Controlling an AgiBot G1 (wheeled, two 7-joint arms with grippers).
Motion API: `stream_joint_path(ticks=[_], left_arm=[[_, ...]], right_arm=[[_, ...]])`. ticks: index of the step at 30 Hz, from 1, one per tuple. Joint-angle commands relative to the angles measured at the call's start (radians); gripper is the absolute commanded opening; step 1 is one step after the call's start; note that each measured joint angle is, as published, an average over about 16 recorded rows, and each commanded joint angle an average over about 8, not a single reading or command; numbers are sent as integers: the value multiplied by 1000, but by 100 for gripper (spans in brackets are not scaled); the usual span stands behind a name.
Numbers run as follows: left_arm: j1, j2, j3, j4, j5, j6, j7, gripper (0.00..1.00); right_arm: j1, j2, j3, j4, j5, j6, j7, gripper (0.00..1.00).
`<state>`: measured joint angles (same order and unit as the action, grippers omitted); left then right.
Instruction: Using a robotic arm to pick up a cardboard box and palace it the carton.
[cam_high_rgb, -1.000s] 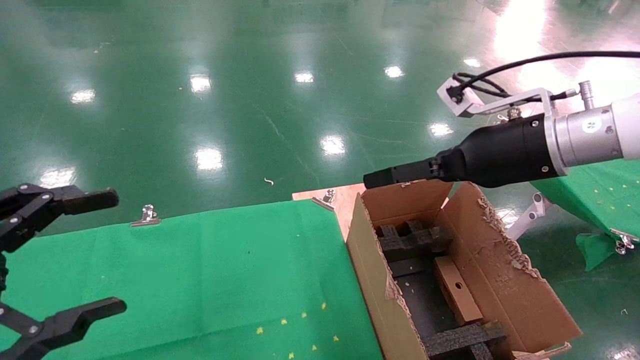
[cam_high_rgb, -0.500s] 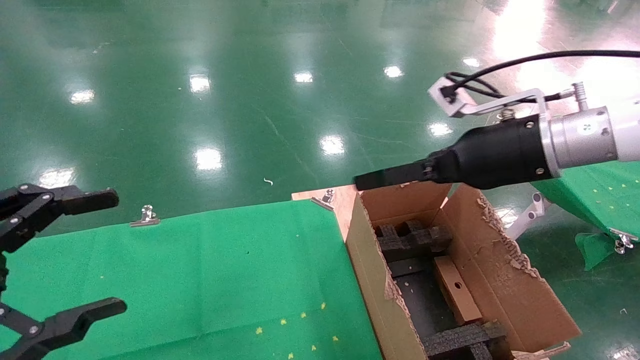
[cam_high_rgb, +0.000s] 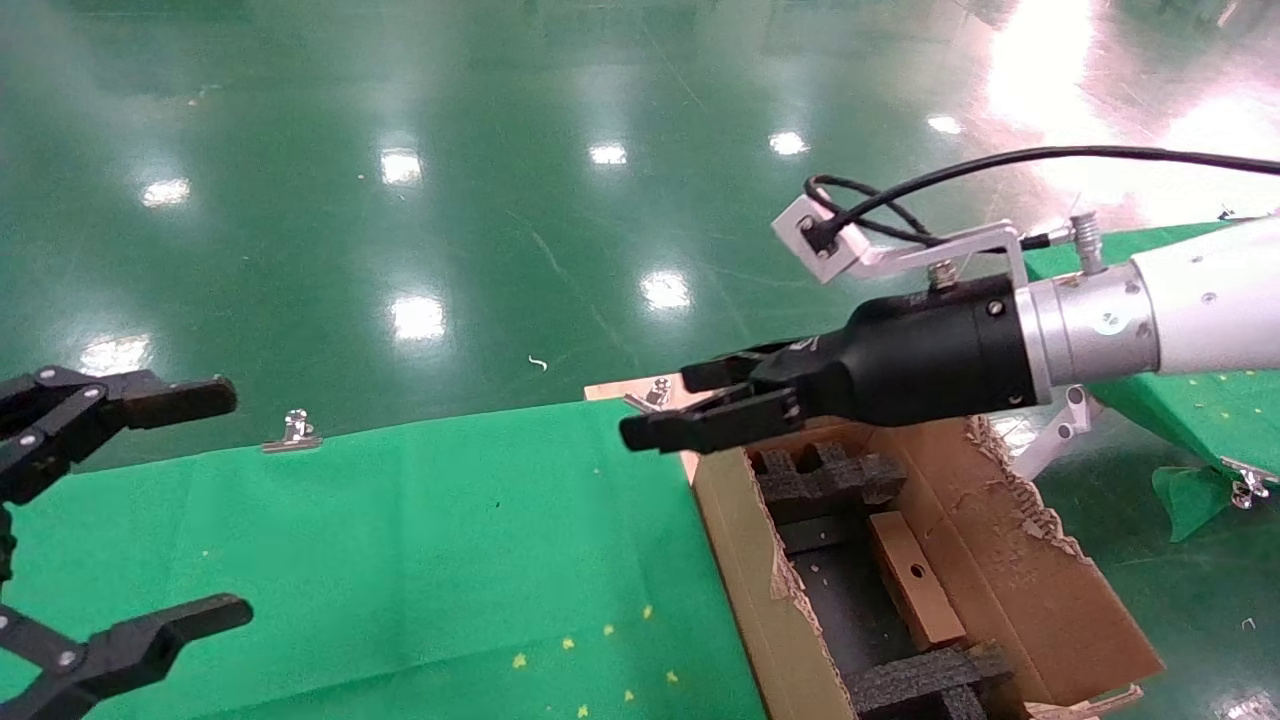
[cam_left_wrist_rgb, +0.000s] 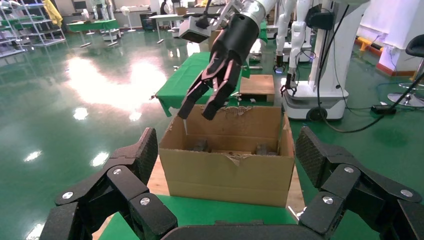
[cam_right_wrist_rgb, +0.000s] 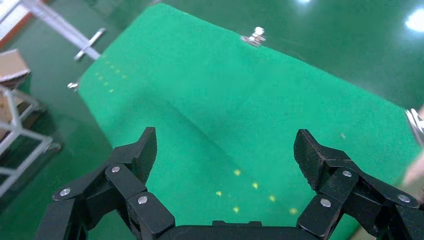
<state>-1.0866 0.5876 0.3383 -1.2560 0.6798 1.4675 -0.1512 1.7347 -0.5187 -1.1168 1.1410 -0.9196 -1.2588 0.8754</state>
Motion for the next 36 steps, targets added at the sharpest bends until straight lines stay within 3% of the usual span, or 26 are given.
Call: stream_joint_path(ticks=[1,36], left_arm=[[0,0,0,0,0,0,0,100],[0,0,0,0,0,0,0,100]], right_arm=[[-32,-5,41,7,9,-12,-34,100],[-600,-84,760,130,172,-215,-625,100]])
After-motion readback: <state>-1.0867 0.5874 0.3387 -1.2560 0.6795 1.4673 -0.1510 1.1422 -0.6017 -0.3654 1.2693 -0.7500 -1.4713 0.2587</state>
